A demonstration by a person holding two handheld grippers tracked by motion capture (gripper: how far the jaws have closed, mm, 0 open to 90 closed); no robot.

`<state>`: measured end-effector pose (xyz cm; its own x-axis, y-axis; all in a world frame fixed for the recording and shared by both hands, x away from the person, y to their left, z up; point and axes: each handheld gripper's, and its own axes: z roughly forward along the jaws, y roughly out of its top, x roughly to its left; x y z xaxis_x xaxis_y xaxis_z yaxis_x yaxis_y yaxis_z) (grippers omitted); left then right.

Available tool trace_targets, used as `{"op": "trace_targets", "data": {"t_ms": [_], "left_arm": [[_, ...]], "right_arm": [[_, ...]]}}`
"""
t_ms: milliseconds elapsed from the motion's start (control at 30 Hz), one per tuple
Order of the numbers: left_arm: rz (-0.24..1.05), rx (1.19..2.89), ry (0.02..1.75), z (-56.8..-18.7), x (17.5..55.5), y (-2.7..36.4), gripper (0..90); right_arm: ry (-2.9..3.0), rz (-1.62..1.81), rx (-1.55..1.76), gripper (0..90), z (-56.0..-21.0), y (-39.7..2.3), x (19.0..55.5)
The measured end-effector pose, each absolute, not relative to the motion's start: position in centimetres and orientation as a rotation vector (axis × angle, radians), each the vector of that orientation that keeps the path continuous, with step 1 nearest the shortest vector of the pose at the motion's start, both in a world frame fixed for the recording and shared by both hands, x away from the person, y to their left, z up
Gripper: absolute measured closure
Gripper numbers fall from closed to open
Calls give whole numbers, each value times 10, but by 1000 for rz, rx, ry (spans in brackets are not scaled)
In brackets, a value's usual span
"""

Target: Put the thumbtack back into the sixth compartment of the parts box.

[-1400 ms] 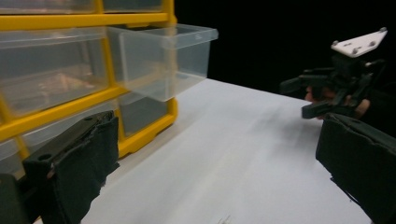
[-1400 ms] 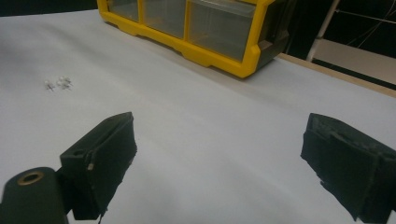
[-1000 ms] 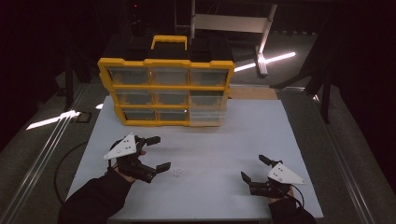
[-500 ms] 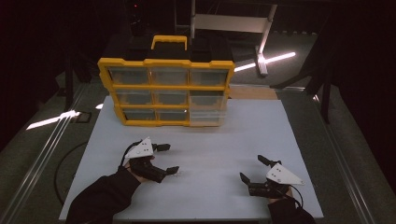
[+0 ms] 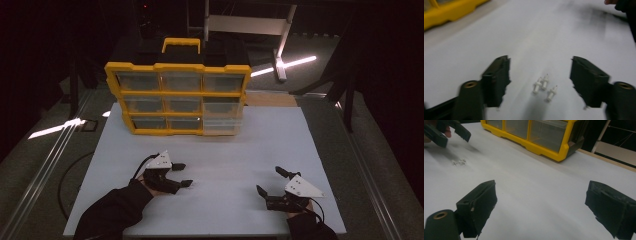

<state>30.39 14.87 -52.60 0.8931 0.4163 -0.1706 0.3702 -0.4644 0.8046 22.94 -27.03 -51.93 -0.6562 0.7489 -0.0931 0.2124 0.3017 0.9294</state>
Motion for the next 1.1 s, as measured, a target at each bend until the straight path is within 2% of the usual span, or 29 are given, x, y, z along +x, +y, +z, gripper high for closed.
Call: {"op": "trace_targets", "data": {"t_ms": [67,267,533,900,1067,1100], "left_arm": [[75,2119,566,-528,304,148,359],[40,2163,559,-533,309,147,577],[0,2214,536,-536,314,142,709],[-35,2251,535,-542,318,138,731],[-8,2273,526,-542,320,138,852],[-8,2274,524,-542,320,137,853]], "right_arm": [[2052,1348,852,98,-519,-270,229],[2053,1351,851,98,-520,-271,230],[2057,1352,857,98,-520,-271,230],[2058,1352,863,98,-520,-272,230],[2058,1352,861,99,-520,-271,230],[2058,1352,861,98,-520,-271,230]]}}
